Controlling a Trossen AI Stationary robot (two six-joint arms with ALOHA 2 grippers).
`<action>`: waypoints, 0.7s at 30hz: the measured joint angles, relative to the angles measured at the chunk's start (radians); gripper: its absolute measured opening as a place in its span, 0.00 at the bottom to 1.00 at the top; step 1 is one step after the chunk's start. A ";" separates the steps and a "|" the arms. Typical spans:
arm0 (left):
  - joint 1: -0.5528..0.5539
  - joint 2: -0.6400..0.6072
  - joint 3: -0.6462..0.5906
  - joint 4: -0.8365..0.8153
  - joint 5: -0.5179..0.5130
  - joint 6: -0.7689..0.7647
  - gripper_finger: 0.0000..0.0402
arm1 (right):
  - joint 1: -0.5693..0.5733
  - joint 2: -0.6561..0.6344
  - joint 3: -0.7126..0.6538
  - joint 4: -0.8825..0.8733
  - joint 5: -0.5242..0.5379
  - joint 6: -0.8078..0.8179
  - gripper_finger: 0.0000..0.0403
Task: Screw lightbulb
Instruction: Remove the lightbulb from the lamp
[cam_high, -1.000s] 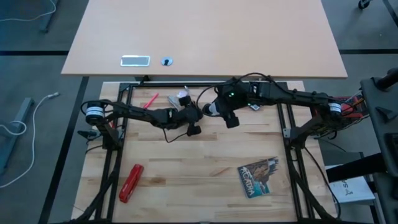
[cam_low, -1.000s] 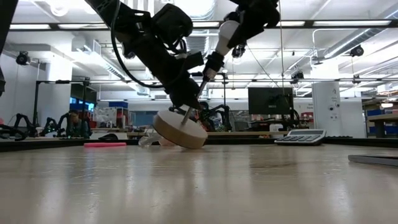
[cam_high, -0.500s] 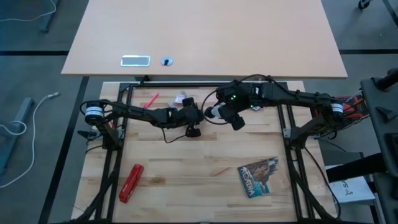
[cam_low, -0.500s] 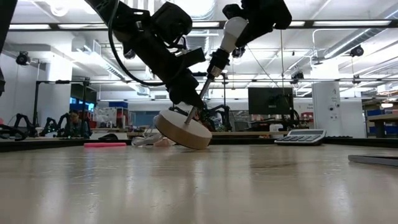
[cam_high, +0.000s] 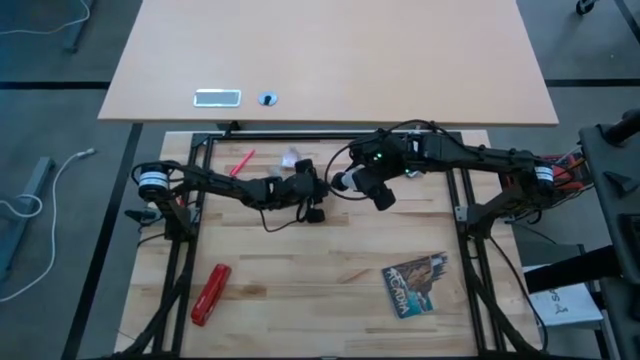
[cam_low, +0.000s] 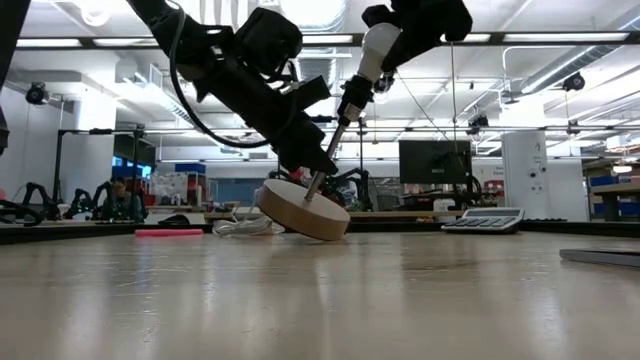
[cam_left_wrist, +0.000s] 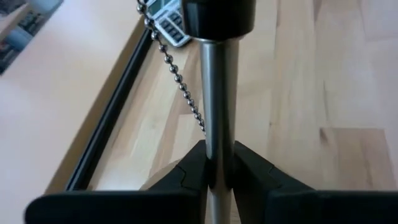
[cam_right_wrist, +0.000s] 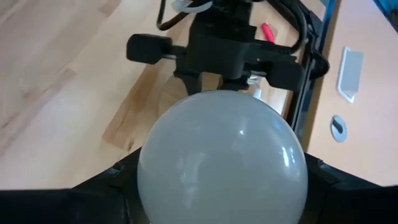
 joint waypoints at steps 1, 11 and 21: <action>-0.001 -0.001 -0.002 0.002 -0.011 0.000 0.13 | 0.000 0.000 0.000 0.003 0.002 0.018 0.62; -0.003 -0.004 -0.017 0.034 -0.027 -0.004 0.27 | -0.001 0.001 0.000 0.013 0.016 0.153 0.62; -0.004 -0.009 -0.018 0.121 -0.031 -0.009 0.27 | -0.002 0.001 0.003 0.021 0.019 0.241 0.63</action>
